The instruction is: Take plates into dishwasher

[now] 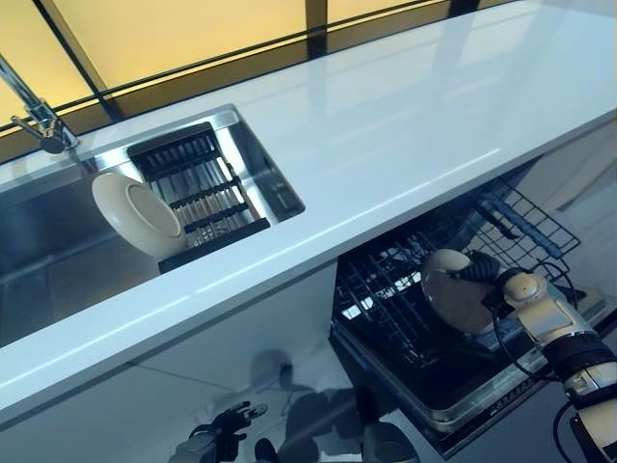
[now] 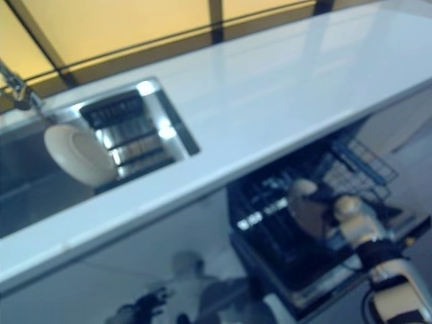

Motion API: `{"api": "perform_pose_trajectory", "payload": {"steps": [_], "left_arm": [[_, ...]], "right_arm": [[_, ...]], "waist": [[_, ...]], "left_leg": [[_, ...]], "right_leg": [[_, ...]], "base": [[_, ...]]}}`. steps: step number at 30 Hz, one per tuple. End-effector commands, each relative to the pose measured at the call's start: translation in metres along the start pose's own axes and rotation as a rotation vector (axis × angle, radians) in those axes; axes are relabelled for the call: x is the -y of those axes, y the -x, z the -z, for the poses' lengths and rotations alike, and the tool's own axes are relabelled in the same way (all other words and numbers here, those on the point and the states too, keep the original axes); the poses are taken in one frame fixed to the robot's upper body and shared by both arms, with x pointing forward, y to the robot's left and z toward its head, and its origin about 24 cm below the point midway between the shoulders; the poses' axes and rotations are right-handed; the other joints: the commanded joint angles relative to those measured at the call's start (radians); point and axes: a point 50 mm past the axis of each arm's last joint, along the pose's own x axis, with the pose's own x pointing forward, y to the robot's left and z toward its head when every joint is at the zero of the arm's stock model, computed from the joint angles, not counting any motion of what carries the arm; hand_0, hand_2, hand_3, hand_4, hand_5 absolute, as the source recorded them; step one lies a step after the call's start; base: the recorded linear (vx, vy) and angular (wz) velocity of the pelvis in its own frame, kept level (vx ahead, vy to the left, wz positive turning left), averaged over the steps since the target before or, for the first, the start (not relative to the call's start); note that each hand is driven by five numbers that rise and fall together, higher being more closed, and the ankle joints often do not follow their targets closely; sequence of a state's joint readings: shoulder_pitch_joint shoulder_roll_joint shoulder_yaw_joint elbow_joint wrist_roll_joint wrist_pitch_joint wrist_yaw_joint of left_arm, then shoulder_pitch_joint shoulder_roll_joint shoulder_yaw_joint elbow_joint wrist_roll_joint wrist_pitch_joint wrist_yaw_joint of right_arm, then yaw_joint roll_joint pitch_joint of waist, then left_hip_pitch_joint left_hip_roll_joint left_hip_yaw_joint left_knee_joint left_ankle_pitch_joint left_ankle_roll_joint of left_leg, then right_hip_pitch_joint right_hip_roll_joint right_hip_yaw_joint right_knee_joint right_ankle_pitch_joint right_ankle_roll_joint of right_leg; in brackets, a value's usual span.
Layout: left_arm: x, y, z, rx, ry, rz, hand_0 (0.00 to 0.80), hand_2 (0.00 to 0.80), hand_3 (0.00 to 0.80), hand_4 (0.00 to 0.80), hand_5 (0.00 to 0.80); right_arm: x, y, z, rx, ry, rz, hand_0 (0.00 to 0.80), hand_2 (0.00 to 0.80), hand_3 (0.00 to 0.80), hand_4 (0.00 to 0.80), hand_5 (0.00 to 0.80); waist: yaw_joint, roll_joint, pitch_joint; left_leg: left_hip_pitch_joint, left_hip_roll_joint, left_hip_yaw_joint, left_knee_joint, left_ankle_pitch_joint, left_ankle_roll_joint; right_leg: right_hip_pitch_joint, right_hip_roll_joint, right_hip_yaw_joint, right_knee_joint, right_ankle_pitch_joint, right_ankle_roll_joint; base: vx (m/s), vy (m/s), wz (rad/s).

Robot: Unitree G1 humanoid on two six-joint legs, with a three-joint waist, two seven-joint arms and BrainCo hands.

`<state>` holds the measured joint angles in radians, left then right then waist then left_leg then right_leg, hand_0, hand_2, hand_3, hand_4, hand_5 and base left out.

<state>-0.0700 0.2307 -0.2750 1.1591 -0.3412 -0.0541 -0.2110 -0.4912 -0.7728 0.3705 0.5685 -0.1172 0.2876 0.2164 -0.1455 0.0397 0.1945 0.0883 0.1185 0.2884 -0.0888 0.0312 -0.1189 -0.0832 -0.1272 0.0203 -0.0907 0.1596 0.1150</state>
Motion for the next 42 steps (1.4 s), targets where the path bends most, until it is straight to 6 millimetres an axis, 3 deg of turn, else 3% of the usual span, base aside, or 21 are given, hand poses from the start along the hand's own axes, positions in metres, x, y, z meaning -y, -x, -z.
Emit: {"api": "perform_pose_trajectory", "payload": {"steps": [1, 13, 28, 29, 30, 31, 42], "left_arm": [[-0.003, -0.004, -0.021, 0.047, -0.038, -0.006, 0.000, 0.000, 0.000, 0.000, 0.000], [0.001, -0.006, -0.028, 0.062, -0.057, 0.016, 0.000, 0.000, 0.000, 0.000, 0.000], [0.006, -0.008, -0.034, 0.082, -0.079, 0.043, 0.000, 0.000, 0.000, 0.000, 0.000], [0.007, -0.008, -0.035, 0.081, -0.081, 0.043, 0.000, 0.000, 0.000, 0.000, 0.000], [0.006, -0.008, -0.035, 0.082, -0.082, 0.042, 0.000, 0.000, 0.000, 0.000, 0.000], [0.006, -0.008, -0.035, 0.081, -0.083, 0.040, 0.000, 0.000, 0.000, 0.000, 0.000], [-0.001, -0.007, -0.032, 0.066, -0.071, 0.015, 0.000, 0.000, 0.000, 0.000, 0.000]], "right_arm": [[0.027, -0.009, -0.028, 0.048, 0.046, 0.130, 0.800, 0.800, 0.800, 0.800, 0.800], [0.016, -0.020, -0.002, -0.085, 0.048, 0.111, 0.800, 0.800, 0.800, 0.800, 0.800], [0.005, -0.022, 0.014, -0.156, 0.032, 0.071, 0.800, 0.800, 0.800, 0.800, 0.800], [0.005, -0.022, 0.014, -0.160, 0.037, 0.066, 0.750, 0.750, 0.750, 0.750, 0.750], [0.004, -0.022, 0.014, -0.164, 0.035, 0.060, 0.502, 0.502, 0.502, 0.502, 0.502], [0.005, -0.022, 0.015, -0.174, 0.015, 0.057, 0.000, 0.000, 0.000, 0.000, 0.000], [0.006, -0.017, 0.018, -0.158, -0.047, 0.082, 0.000, 0.000, 0.000, 0.000, 0.000]], "waist": [[0.037, -0.037, 0.014], [0.073, -0.006, 0.025], [0.084, 0.013, 0.040], [0.083, 0.013, 0.040], [0.082, 0.013, 0.040], [0.082, 0.012, 0.040], [0.065, -0.030, 0.023]], "left_leg": [[-0.013, -0.026, -0.086, 0.002, -0.028, 0.028], [-0.036, -0.036, -0.117, 0.002, -0.021, 0.028], [-0.050, -0.040, -0.129, 0.002, -0.014, 0.026], [-0.051, -0.041, -0.131, 0.002, -0.014, 0.026], [-0.051, -0.040, -0.131, 0.002, -0.013, 0.025], [-0.051, -0.040, -0.131, 0.002, -0.013, 0.025], [-0.036, -0.028, -0.123, 0.002, -0.019, 0.026]], "right_leg": [[0.024, -0.010, -0.033, 0.003, -0.025, 0.011], [0.014, -0.022, -0.053, 0.003, -0.025, 0.007], [0.004, -0.030, -0.062, 0.003, -0.023, 0.005], [0.004, -0.029, -0.061, 0.003, -0.023, 0.005], [0.003, -0.029, -0.060, 0.003, -0.022, 0.005], [0.004, -0.028, -0.059, 0.003, -0.022, 0.004], [0.016, -0.013, -0.046, 0.003, -0.023, 0.005]], "base": [[-0.004, -0.020, 0.08], [-0.010, -0.014, 0.08], [-0.009, -0.004, 0.05], [0.000, 0.000, 0.00], [0.000, 0.000, 0.00], [0.000, 0.000, 0.00], [0.000, 0.000, 0.00]]}}
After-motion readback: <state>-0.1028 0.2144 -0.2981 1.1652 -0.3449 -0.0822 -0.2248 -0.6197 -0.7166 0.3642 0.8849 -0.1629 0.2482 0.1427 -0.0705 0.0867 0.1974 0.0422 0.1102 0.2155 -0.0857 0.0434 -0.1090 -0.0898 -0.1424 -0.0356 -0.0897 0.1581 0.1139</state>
